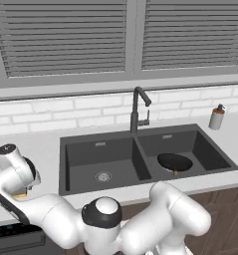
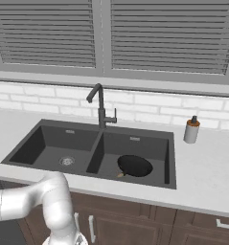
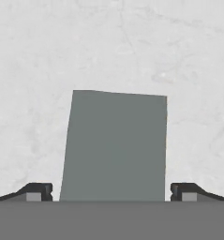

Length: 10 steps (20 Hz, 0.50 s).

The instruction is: Pick the pan and sponge and place them into the sink. Then turn on the water.

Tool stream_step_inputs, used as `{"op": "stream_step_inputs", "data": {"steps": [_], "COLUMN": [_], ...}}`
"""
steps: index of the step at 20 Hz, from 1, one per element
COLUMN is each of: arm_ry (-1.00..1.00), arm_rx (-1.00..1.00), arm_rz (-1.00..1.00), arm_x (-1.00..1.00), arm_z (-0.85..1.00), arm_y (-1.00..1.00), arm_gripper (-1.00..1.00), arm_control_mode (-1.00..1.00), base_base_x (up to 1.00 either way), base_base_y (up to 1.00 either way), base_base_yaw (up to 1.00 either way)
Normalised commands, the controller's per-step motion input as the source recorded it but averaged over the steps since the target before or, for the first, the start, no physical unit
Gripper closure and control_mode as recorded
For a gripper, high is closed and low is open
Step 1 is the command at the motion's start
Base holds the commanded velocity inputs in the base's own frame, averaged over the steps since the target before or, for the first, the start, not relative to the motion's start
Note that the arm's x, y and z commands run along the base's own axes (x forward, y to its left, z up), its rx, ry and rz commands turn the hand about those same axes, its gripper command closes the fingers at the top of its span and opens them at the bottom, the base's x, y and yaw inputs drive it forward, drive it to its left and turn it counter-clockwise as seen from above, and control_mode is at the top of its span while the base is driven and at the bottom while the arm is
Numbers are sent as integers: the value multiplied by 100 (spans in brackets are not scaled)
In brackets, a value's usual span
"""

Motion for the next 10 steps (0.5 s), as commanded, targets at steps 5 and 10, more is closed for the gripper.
{"op": "stream_step_inputs", "data": {"steps": [5, 10], "arm_ry": [-1, 0], "arm_rx": [1, 0], "arm_rz": [0, -3], "arm_x": [29, 17], "arm_z": [-35, -48], "arm_y": [10, 29], "arm_gripper": [-100, -100], "arm_control_mode": [-100, -100], "base_base_x": [0, 0], "base_base_y": [0, 0], "base_base_yaw": [0, 0]}}
